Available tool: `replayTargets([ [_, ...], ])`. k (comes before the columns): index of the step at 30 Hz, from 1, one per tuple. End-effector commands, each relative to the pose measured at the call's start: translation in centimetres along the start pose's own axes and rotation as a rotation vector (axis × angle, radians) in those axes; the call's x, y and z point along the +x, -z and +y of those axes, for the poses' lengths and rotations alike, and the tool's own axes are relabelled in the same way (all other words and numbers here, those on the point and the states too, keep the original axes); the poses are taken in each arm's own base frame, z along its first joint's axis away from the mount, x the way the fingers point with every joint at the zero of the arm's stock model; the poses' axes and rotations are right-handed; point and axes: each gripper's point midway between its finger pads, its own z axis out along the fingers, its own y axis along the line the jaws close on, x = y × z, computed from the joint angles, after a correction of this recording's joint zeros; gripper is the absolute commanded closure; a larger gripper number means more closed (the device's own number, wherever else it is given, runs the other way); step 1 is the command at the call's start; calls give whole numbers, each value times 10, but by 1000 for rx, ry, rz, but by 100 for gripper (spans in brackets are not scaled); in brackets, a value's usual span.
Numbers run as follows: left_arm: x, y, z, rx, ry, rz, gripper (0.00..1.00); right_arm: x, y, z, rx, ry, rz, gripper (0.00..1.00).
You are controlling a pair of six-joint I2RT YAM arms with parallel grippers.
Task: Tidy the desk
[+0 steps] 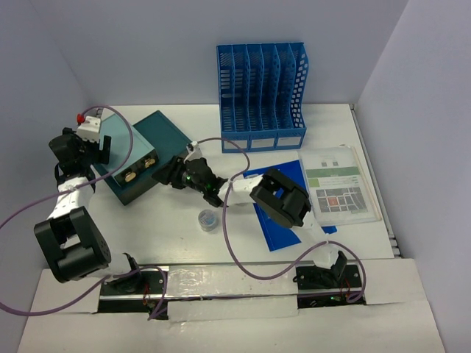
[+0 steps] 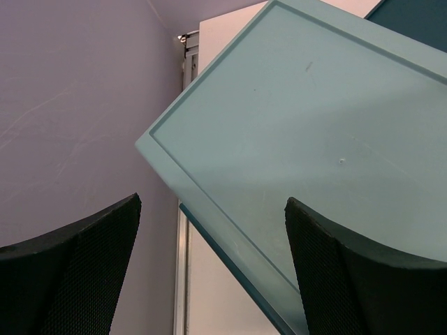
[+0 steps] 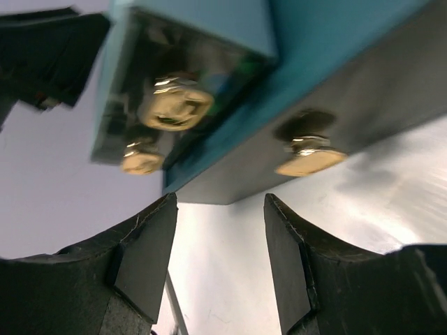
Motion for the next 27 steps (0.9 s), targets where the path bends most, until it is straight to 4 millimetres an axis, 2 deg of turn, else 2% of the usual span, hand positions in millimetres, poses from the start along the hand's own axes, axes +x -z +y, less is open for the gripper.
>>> replayTargets([
  [1, 66, 16, -41, 129, 39, 221, 9, -15, -12, -13, 7, -139, -45, 39],
  [6, 66, 15, -42, 136, 45, 222, 9, -18, -24, -31, 37, -198, -55, 37],
  [9, 66, 15, -42, 136, 45, 219, 9, -17, -29, -35, 51, -206, -59, 29],
  [10, 66, 15, -43, 140, 45, 218, 9, -19, -30, -32, 46, -207, -61, 28],
  [17, 64, 16, -44, 145, 43, 209, 9, -17, -43, -53, 66, -301, -62, 30],
  [21, 64, 16, -43, 143, 39, 209, 9, -14, -47, -56, 55, -334, -57, 37],
  [25, 65, 16, -45, 147, 38, 209, 9, -18, -42, -53, 36, -324, -75, 60],
  [27, 66, 16, -45, 149, 37, 209, 9, -21, -40, -51, 32, -313, -84, 63],
])
